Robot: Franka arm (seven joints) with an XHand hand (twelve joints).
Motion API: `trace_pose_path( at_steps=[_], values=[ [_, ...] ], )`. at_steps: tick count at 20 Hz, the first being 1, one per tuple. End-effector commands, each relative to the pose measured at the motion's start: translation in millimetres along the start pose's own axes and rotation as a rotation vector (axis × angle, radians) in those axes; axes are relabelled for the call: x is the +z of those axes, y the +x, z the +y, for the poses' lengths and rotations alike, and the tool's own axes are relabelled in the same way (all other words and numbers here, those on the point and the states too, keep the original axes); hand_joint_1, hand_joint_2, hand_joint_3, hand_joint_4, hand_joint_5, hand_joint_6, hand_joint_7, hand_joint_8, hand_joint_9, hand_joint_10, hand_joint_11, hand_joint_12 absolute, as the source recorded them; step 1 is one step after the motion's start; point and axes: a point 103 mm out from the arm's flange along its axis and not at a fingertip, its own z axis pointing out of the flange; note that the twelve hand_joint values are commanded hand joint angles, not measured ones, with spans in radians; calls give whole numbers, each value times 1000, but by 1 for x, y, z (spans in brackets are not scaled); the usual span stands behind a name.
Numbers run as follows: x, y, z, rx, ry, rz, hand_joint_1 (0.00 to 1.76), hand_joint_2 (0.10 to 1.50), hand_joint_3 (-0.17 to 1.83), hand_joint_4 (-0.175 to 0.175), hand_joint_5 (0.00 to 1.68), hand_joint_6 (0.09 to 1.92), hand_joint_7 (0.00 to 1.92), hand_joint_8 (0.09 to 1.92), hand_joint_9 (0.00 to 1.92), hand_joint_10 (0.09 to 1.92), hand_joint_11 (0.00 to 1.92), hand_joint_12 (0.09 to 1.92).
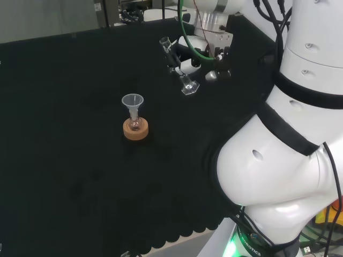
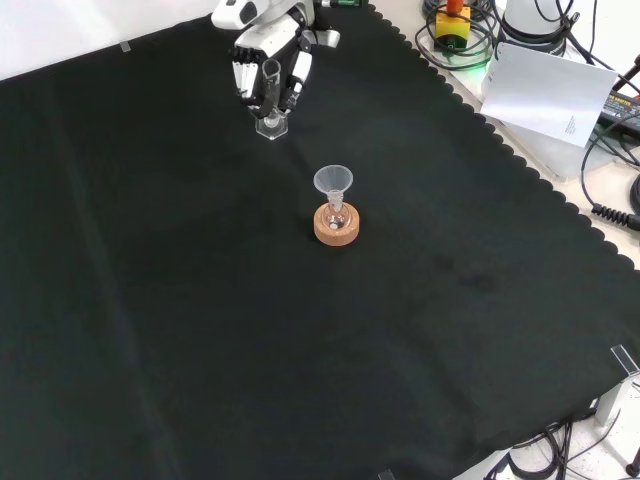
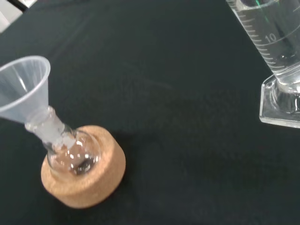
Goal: Pick up the graduated cylinder.
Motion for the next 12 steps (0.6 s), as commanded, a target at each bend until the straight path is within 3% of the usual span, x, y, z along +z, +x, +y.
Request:
trace_pose_path(
  at_steps=[1,12],
  values=[
    [0,13,-13,10,85,-54,1239,1161,-1,-175,875,1147,907,1144,1368,124,1170,828],
    [4,31,-28,23,198,-145,1241,1159,-1,-175,881,1140,913,1136,1376,121,1172,827]
  ],
)
